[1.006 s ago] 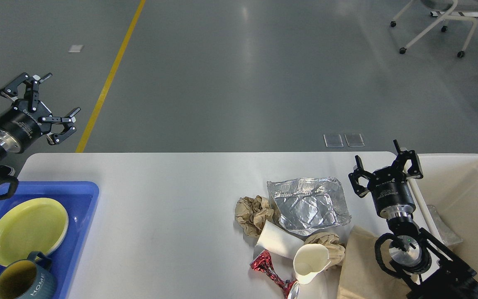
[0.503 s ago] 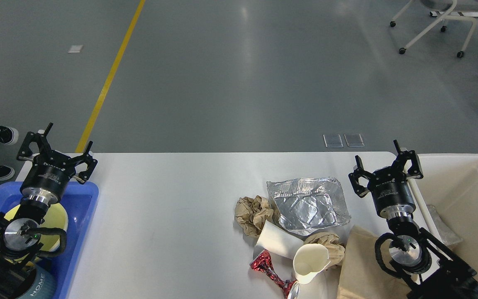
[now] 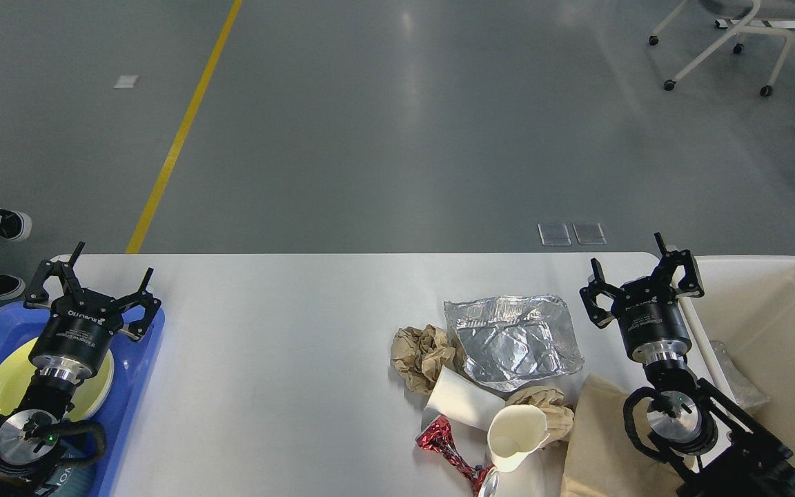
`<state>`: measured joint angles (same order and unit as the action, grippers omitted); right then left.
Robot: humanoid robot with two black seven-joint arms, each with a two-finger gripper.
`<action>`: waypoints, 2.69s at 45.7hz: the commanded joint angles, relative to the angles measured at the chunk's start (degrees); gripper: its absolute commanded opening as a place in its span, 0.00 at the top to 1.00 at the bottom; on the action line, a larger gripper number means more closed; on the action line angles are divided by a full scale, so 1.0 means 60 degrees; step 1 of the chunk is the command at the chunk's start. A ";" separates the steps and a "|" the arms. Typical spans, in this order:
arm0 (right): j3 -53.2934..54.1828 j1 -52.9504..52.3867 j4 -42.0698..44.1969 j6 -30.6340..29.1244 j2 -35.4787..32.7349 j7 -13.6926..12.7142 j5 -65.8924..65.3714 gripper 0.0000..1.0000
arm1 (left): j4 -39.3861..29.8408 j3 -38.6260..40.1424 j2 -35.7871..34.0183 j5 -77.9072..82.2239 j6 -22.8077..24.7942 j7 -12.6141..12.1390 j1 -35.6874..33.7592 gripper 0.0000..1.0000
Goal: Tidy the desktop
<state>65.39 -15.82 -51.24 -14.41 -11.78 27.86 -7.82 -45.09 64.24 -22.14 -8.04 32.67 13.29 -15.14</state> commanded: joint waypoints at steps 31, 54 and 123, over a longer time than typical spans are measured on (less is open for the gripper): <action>0.0000 0.0000 0.0000 -0.0001 0.0000 0.0000 0.0000 0.00 | 0.0014 0.0895 0.0042 -0.0096 0.0151 0.0143 -0.0524 0.04; 0.0000 0.0000 0.0014 0.0014 0.0000 0.0000 -0.0015 0.00 | 0.0117 0.0793 0.0672 0.0900 0.0194 0.0289 -0.0129 0.04; -0.0015 0.0000 0.0000 -0.0001 0.0000 0.0000 0.0000 0.00 | 0.0132 0.1013 0.0994 0.0885 0.0326 0.1007 -0.0114 0.04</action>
<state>65.31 -15.82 -51.24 -14.41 -11.78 27.86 -7.83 -44.21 70.31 -16.17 -2.72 34.63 19.34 -15.82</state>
